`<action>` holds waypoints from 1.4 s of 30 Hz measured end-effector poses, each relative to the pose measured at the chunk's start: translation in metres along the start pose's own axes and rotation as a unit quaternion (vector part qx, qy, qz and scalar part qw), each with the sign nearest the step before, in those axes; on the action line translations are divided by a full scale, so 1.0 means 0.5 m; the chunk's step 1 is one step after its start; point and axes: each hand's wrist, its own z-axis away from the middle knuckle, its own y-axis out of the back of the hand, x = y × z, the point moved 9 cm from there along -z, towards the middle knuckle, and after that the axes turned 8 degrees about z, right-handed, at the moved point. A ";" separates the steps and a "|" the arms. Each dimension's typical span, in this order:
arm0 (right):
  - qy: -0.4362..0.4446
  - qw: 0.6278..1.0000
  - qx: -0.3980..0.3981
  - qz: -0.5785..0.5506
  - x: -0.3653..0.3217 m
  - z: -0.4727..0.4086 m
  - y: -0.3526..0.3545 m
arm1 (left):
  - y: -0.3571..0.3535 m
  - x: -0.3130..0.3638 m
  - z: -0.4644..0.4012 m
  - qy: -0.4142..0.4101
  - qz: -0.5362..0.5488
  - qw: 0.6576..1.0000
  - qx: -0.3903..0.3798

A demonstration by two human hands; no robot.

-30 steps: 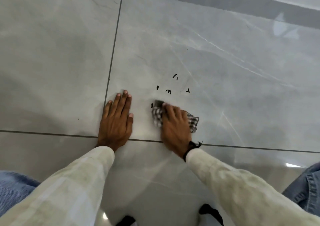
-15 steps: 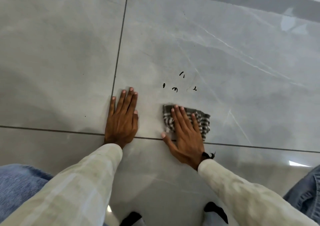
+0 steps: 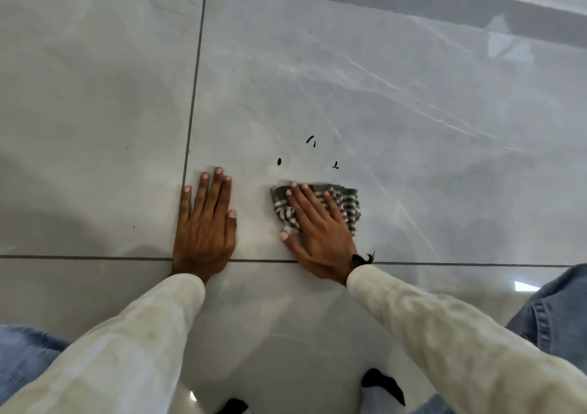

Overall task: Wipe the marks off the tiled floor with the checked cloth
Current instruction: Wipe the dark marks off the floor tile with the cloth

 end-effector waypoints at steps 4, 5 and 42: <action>-0.081 0.997 0.004 -0.004 0.027 -0.124 0.027 | -0.001 -0.004 -0.002 0.006 -0.002 1.000 -0.005; -0.098 0.995 -0.001 -0.017 0.014 -0.139 0.025 | -0.001 -0.003 -0.002 0.006 -0.004 1.000 -0.006; -0.016 0.999 -0.016 0.039 0.146 -0.025 0.018 | -0.006 -0.009 -0.006 0.008 -0.009 1.000 -0.013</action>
